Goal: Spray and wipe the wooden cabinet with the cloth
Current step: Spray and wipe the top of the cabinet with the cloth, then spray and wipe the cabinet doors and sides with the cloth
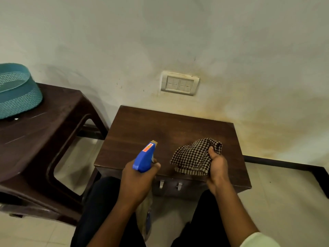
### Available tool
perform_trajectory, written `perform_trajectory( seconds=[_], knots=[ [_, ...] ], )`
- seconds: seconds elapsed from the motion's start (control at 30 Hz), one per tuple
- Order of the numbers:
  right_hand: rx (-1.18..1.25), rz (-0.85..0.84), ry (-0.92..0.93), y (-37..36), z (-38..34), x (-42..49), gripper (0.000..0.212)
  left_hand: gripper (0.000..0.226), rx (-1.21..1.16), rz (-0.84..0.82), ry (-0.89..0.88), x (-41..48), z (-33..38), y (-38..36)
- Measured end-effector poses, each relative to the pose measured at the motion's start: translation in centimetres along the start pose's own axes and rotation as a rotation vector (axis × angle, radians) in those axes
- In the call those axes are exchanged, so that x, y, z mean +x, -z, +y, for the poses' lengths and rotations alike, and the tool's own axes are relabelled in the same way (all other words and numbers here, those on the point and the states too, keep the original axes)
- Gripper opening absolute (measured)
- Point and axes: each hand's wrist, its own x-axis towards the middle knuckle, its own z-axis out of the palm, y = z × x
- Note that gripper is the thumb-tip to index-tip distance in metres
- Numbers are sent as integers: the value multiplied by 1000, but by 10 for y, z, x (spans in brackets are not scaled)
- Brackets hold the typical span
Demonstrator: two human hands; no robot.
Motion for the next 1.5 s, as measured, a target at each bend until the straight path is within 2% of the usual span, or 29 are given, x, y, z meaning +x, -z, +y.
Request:
perform_trajectory(
  seconds=[0.13, 0.23, 0.4, 0.53, 0.63, 0.77, 0.93, 1.1, 1.17, 1.33, 1.5],
  knots=[
    [-12, 22, 6, -10, 0, 14, 21, 15, -53, 7, -2, 15, 6, -2],
    [-1, 28, -44, -22, 2, 32, 25, 25, -68, 0, -3, 29, 7, -4],
    [42, 31, -169, -38, 4, 64, 34, 18, -22, -15, 50, 62, 2, -14],
    [125, -57, -241, -42, 1, 71, 36, 16, 34, -53, 143, 87, 5, -23],
    [214, -86, -262, -48, -16, 62, 35, 18, 76, -27, 235, 99, 20, -25],
    [334, -72, -277, -59, -47, 44, 34, 21, 115, 9, 243, 103, 56, -23],
    [352, -131, -290, -85, -84, 22, 33, 19, 158, -4, 297, 110, 96, -11],
    [356, -28, -307, -116, -97, 7, 31, 19, 190, -31, 389, 128, 124, 9],
    [407, 32, -333, -130, -99, -5, 31, 20, 216, -110, 397, 133, 136, 19],
    [523, 241, -347, -159, -96, -32, 64, 24, 213, -291, 304, 141, 165, 41],
    [674, 255, -290, -162, -89, -52, 54, 14, 234, -407, 363, 138, 158, 53]
  ],
)
